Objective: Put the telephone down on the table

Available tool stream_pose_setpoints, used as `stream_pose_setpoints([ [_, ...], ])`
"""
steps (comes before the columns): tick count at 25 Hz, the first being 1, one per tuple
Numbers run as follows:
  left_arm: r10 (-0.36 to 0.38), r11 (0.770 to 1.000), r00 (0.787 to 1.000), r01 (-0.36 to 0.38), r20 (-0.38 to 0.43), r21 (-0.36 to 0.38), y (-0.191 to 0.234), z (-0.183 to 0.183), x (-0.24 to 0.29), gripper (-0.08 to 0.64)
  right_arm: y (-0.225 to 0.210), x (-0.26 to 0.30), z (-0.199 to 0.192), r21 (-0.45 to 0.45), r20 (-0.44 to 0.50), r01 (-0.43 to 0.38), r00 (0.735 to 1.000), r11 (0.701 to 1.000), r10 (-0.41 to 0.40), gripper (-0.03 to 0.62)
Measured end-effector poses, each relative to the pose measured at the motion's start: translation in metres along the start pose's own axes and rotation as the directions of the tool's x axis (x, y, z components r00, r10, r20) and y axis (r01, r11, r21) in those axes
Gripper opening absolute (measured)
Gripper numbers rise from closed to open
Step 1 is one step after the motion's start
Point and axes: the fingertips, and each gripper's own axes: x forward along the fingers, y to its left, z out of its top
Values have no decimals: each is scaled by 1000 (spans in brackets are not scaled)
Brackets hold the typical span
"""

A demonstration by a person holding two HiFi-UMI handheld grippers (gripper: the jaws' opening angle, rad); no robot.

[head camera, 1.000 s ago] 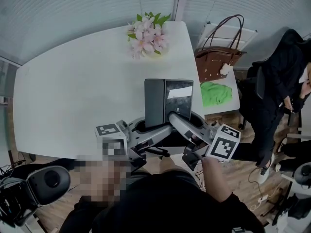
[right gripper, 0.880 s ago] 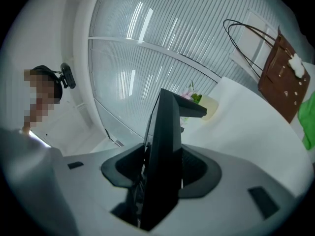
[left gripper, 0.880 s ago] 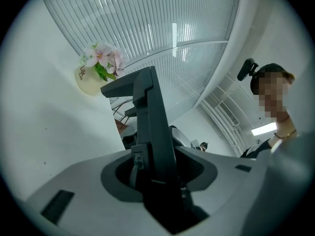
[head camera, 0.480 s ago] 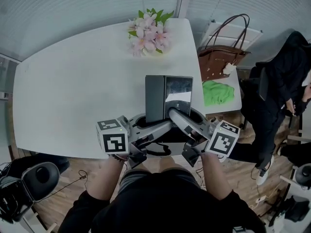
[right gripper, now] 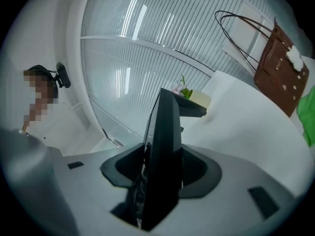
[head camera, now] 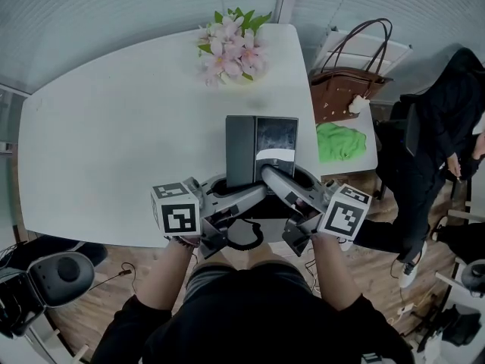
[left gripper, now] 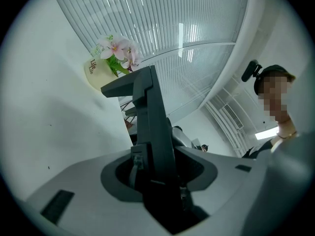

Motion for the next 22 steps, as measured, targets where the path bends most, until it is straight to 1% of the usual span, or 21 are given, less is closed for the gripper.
stream_pose_setpoints([
  [22, 25, 998, 1000, -25, -3, -51, 15, -5, 0, 202, -15, 6, -7, 48, -18, 15, 1000, 999, -14, 204],
])
